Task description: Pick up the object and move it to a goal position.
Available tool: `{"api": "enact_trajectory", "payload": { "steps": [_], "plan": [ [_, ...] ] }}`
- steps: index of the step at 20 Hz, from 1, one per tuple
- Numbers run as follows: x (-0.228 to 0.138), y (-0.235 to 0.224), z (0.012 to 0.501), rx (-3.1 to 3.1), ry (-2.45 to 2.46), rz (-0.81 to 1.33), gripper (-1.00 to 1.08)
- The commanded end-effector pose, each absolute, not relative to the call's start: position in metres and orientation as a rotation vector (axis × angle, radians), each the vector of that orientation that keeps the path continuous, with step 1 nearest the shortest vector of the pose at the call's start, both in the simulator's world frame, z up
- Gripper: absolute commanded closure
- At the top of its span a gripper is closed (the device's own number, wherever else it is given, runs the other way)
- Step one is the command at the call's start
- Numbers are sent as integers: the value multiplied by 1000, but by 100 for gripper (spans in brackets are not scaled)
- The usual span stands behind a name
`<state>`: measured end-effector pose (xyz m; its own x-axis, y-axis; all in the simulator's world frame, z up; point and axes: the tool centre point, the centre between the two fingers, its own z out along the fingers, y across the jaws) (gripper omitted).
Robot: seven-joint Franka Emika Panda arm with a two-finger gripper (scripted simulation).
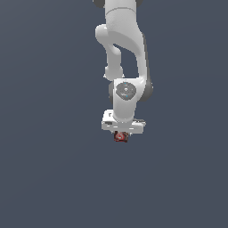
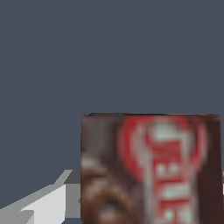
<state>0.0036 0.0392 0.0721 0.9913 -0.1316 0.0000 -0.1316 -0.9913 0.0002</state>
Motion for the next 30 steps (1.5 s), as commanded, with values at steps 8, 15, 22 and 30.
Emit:
{"api": "enact_trajectory", "payload": {
  "steps": [8,15,22,30],
  "plan": [
    [44,94,143,3135,-207,1,108],
    [71,128,188,3134,-208,0,108],
    [93,155,222,3134,-208,0,108],
    [113,177,252,3135,-208,0,108]
  ]
}}
